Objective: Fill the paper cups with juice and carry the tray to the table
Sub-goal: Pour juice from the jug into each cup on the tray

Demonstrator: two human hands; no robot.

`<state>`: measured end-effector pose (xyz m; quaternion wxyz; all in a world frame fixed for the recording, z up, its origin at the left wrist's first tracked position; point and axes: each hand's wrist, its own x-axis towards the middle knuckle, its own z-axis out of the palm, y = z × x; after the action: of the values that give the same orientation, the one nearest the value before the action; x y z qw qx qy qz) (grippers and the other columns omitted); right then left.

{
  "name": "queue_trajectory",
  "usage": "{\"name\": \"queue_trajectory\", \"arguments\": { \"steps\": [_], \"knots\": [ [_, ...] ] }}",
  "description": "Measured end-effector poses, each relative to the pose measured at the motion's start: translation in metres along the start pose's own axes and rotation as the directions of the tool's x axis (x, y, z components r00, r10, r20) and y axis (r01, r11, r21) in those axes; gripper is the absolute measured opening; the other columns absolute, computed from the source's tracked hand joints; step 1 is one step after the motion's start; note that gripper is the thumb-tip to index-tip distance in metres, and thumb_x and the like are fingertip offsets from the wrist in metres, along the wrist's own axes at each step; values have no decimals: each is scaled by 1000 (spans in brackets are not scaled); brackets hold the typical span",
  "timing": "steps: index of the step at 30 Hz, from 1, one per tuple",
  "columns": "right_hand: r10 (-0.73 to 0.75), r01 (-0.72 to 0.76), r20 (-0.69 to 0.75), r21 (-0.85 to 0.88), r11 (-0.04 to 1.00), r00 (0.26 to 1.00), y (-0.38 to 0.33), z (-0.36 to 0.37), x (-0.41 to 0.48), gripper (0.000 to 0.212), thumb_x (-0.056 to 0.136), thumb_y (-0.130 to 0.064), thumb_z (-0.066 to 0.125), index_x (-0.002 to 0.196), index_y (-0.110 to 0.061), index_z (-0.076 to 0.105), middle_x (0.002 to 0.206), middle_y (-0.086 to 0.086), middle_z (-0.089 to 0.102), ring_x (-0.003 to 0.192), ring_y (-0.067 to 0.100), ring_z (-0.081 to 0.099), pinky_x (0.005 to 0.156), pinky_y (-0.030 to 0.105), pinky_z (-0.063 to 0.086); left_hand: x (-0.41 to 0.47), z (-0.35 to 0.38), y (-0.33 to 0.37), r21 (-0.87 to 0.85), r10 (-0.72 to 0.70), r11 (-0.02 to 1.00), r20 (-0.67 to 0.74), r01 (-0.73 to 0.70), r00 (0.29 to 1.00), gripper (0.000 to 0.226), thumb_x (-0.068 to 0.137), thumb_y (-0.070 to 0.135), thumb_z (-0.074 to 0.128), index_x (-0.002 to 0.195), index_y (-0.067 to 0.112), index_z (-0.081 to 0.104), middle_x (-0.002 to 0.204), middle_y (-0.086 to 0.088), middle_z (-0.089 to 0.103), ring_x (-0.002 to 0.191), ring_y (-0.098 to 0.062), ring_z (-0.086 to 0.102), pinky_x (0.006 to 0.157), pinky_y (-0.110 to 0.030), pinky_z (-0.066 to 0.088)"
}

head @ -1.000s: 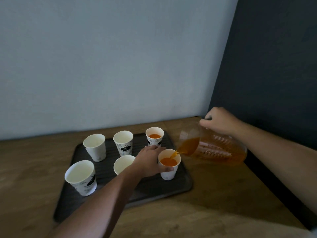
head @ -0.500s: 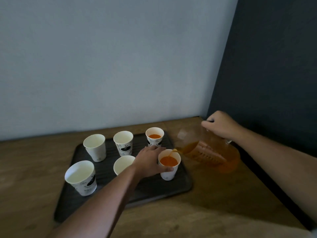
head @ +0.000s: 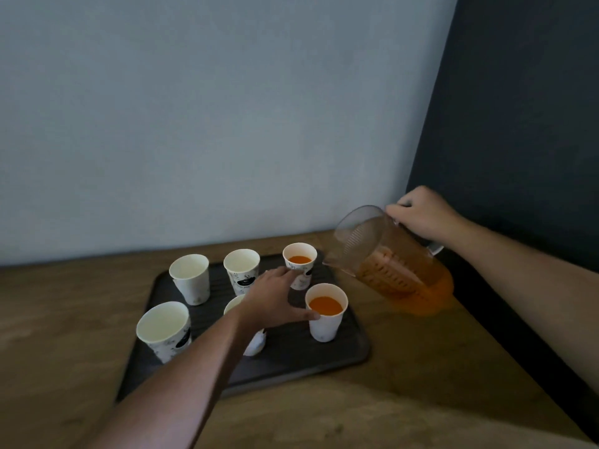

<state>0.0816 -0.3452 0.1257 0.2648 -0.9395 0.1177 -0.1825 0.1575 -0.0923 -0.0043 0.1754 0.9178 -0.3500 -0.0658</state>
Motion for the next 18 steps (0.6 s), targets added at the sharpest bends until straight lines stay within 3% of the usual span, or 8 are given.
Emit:
{"name": "queue_trajectory", "arguments": {
  "steps": [6,10,14,18],
  "knots": [
    [-64,65,-15,22,998,998,-33,-1,8,50,83,-24,61,40,-17,37,44,3,32,45,19,35,51,28,25,-27,-24,-19,21,-130,991,-47,131,990,107,62,68,71,149,27,25,154,-4,31,140,-23,31,112,-39,30],
    [-104,104,1,37,994,995,-50,6,12,48,84,-23,61,43,-18,37,46,2,29,43,17,30,51,28,23,-47,-25,-35,-38,-205,978,5,205,979,117,56,65,78,150,25,21,157,1,24,143,-22,26,115,-41,29],
    [-152,151,26,36,988,988,-63,17,15,48,83,-22,61,43,-18,35,45,-1,26,44,16,29,50,28,22,-55,-17,-43,-21,-236,971,40,237,971,115,57,61,80,148,18,26,153,-4,32,139,-24,34,113,-40,32],
    [-176,174,61,41,984,982,-70,25,14,50,84,-25,62,42,-19,36,44,-2,27,42,15,28,49,28,24,-58,-6,-42,-119,-270,956,4,269,963,101,62,49,82,144,19,34,146,-5,41,132,-24,42,110,-41,38]
  ]
}}
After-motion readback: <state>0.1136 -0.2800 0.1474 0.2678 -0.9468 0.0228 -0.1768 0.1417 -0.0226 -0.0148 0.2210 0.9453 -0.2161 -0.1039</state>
